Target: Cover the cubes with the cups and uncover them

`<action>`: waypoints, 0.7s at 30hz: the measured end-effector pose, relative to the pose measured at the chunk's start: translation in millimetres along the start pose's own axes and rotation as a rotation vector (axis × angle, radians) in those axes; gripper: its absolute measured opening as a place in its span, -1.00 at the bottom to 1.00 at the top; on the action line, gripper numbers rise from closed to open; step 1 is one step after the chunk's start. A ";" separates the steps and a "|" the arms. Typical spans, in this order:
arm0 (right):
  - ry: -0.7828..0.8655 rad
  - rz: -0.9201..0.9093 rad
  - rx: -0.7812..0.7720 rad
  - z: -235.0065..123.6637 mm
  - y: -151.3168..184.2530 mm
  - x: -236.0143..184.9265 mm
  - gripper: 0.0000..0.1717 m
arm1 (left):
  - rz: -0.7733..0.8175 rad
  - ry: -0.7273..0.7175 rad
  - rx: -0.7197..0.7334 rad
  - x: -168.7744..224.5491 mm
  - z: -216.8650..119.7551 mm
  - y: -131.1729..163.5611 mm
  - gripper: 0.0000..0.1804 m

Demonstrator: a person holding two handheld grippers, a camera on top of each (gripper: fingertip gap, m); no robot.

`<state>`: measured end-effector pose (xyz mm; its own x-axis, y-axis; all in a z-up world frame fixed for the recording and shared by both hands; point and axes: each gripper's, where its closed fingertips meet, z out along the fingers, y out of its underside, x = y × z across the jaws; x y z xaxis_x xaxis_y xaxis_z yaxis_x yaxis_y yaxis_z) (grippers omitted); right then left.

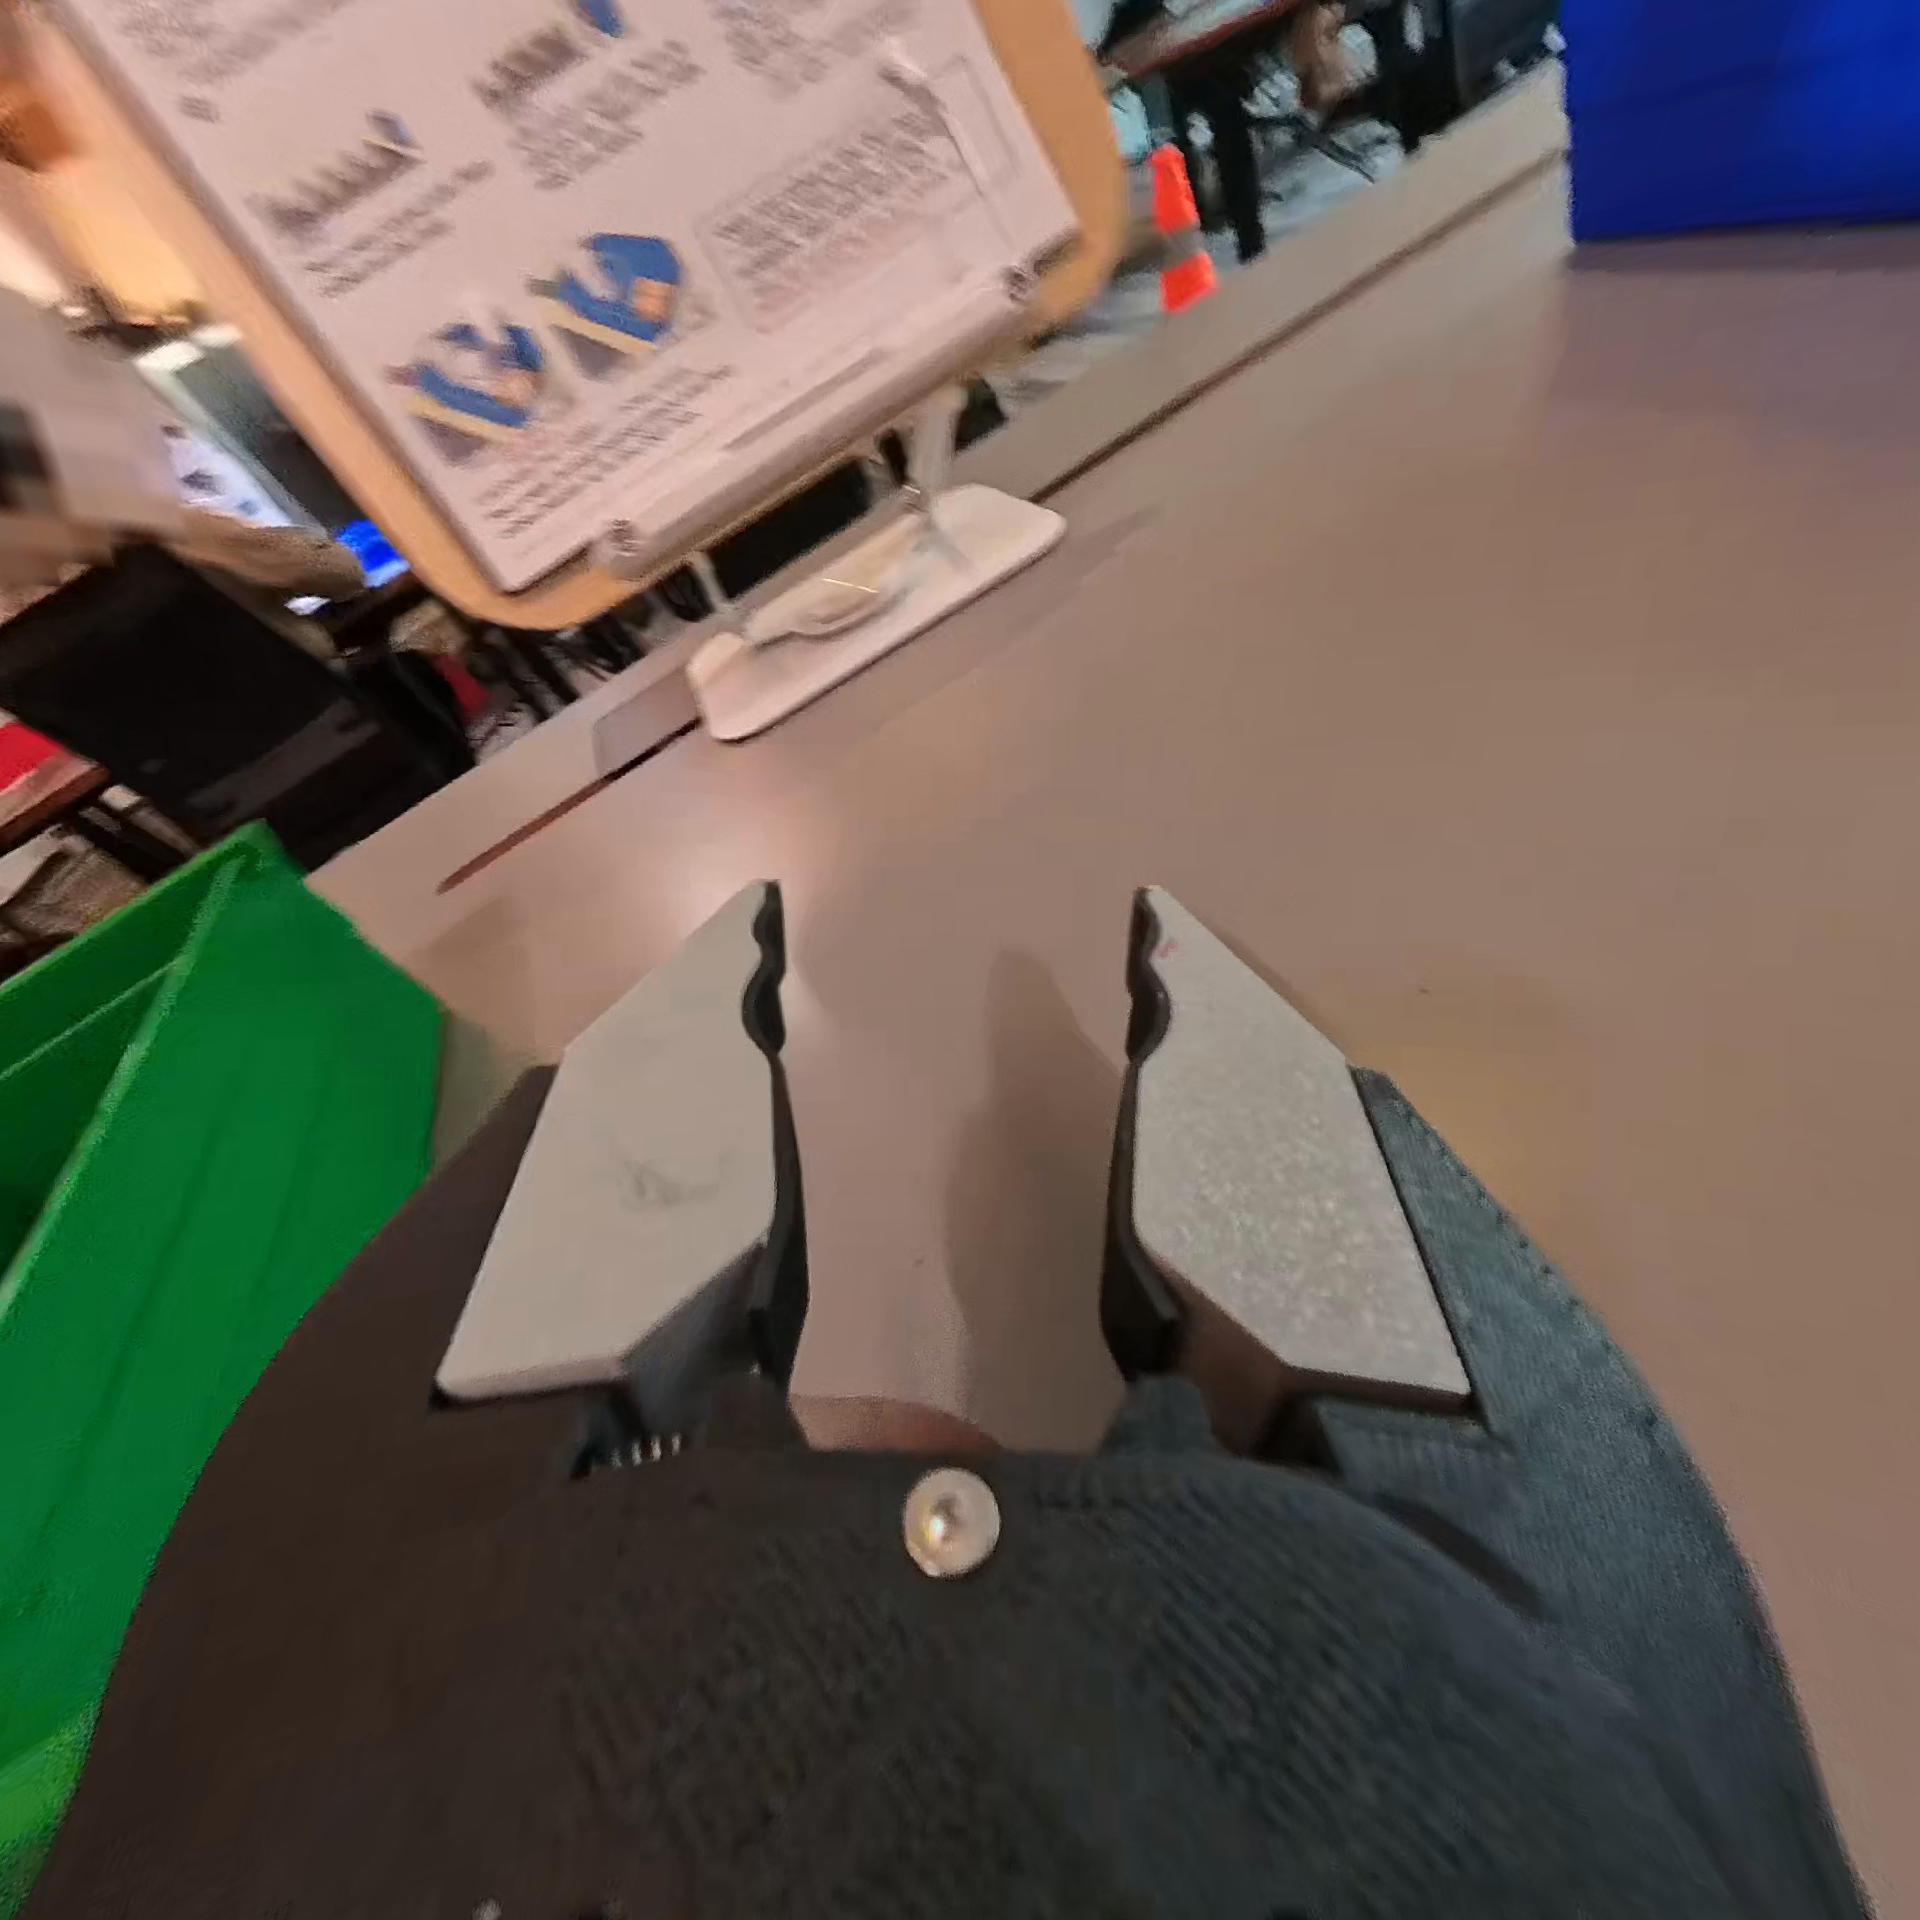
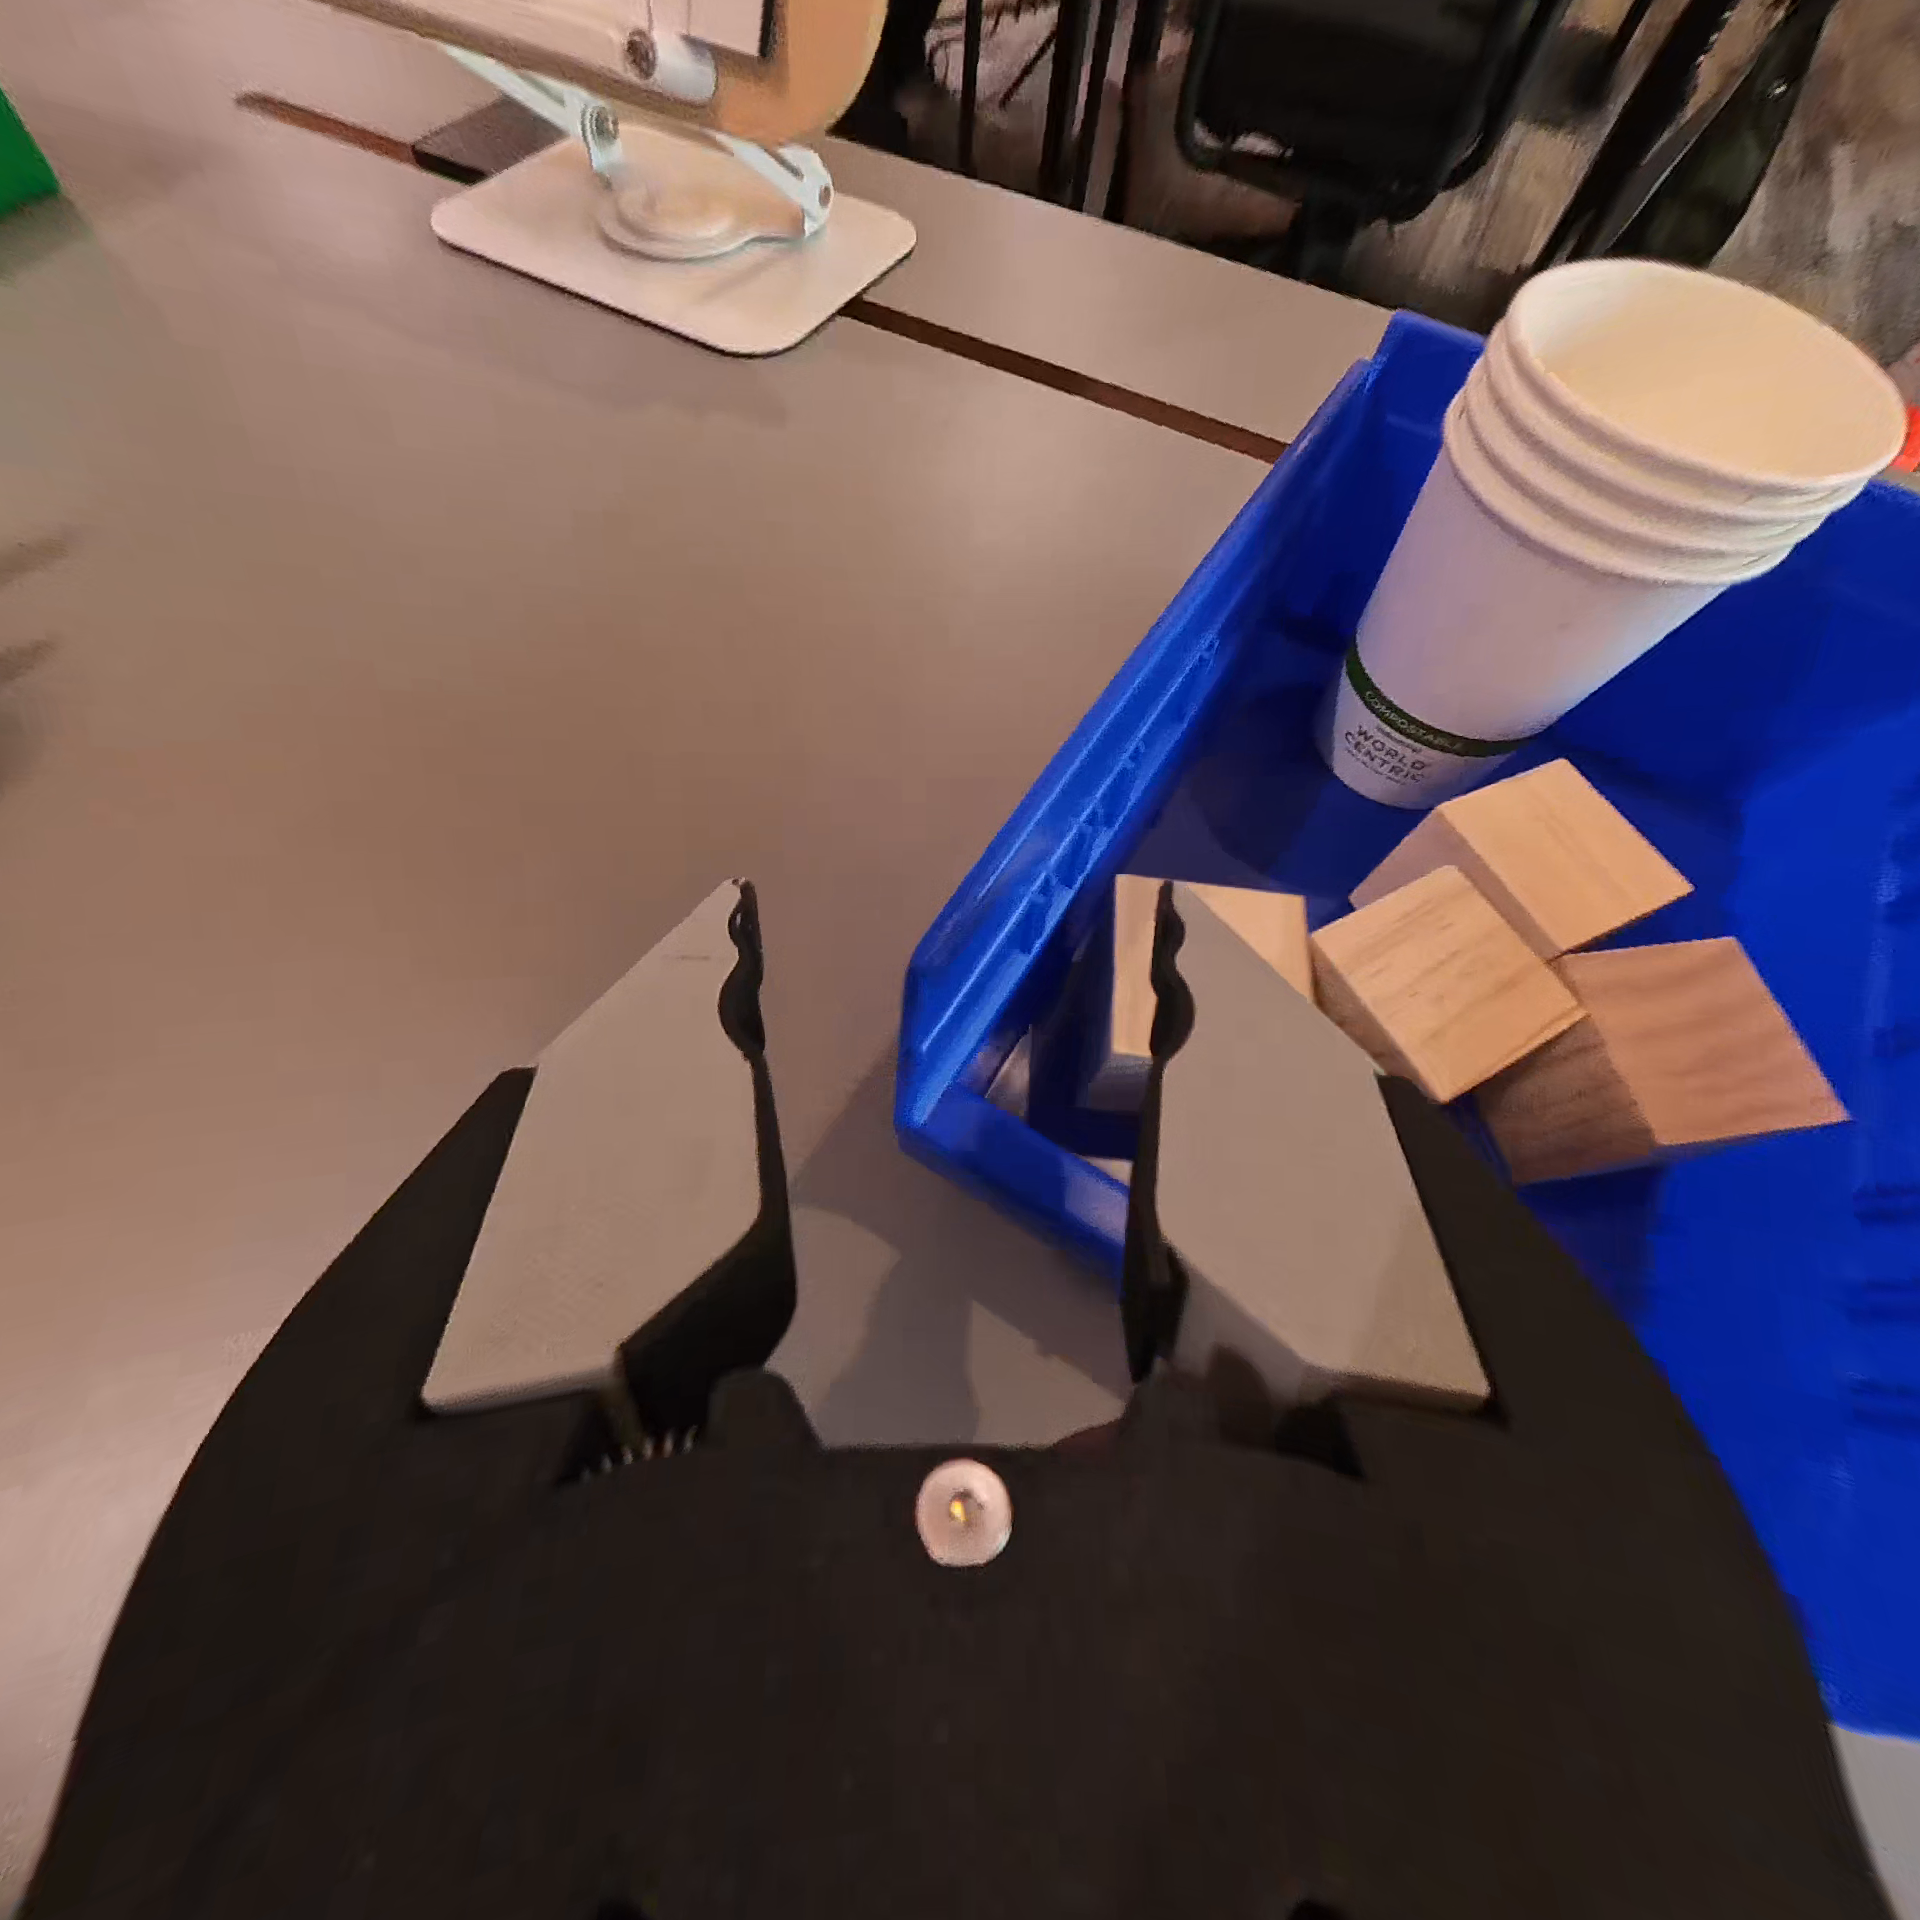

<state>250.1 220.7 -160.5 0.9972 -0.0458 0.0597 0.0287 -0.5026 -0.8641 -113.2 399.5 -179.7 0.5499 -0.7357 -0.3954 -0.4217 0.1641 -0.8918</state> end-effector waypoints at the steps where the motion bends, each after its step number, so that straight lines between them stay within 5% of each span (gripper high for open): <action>1: 0.014 0.015 0.012 4.0 4.9 -0.5 -0.14 | -0.030 -0.044 0.025 -11.8 -10.5 -3.1 -0.27; 7: 0.099 0.083 0.062 33.5 19.1 -2.3 -0.01 | -0.207 -0.272 0.059 -92.3 -76.7 9.1 -0.13; 10: 0.216 0.052 0.060 44.2 15.1 8.2 -0.15 | -0.307 -0.357 0.011 -130.3 -93.8 31.4 0.08; 13: 0.369 -0.034 0.008 45.1 16.8 22.1 -0.82 | -0.320 -0.396 -0.062 -150.0 -97.2 52.7 0.08; 21: 0.437 -0.045 0.028 37.5 19.4 21.6 -0.90 | -0.286 -0.343 -0.229 -160.8 -55.1 69.4 -0.26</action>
<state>274.8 242.4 -194.7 0.8720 -0.3884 0.2980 0.0790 -0.4891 -0.8686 -270.7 493.0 -165.9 0.8558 -0.4656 -0.2256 -0.3452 -0.1892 -0.9192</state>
